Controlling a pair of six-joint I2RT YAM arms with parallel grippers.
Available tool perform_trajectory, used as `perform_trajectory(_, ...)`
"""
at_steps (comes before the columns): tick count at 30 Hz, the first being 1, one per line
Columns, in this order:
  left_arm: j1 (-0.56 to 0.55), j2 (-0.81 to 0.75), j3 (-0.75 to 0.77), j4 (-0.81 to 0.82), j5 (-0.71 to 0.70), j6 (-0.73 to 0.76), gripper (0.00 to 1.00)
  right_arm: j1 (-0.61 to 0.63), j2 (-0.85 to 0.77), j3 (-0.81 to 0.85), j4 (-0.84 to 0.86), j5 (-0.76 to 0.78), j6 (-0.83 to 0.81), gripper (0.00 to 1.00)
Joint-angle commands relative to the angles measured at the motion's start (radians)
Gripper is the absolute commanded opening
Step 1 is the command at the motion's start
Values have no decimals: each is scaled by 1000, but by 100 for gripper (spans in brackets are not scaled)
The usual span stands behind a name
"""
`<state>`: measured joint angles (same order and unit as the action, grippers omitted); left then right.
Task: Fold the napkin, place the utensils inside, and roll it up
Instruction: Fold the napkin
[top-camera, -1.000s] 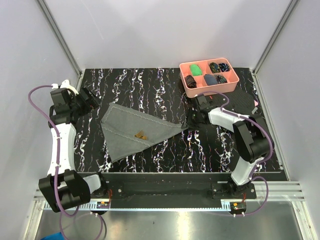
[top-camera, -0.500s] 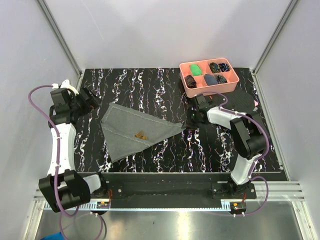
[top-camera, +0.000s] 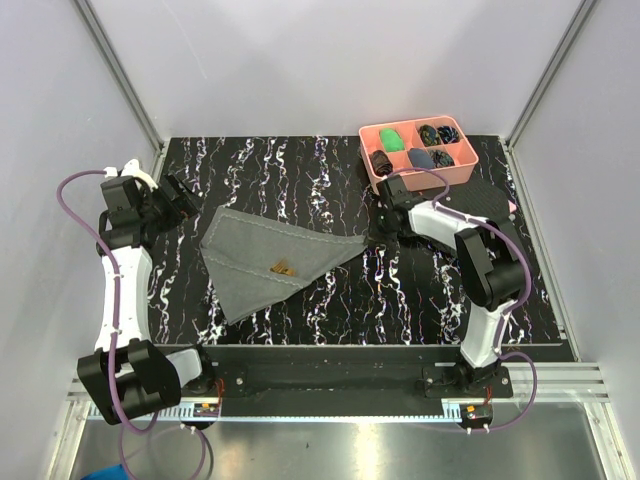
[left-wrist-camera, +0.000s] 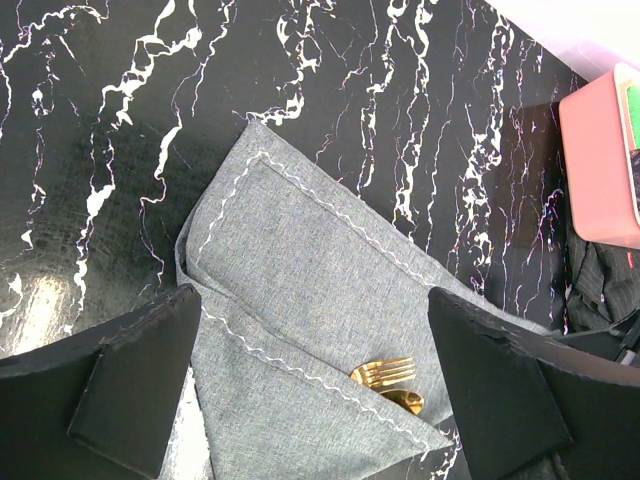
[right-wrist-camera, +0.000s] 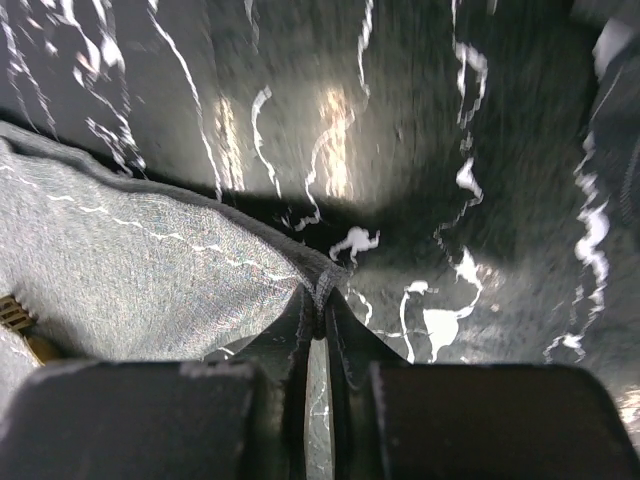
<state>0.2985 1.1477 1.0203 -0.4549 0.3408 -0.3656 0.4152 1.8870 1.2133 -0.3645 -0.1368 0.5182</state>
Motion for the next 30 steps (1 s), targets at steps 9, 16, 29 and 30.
perform_trajectory(9, 5, -2, -23, 53, 52, -3, 99, 2, -95, 135, -36, -38, -214, 2)
perform_trajectory(16, 5, -8, -25, 55, 49, 1, 99, 158, -163, 152, -25, -95, -284, 1)
perform_trajectory(29, 5, -13, -29, 62, 67, -9, 99, 419, -118, 284, 44, -231, -233, 0)
perform_trajectory(30, 4, -11, -31, 64, 70, -9, 99, 433, -112, 293, 45, -241, -230, 0)
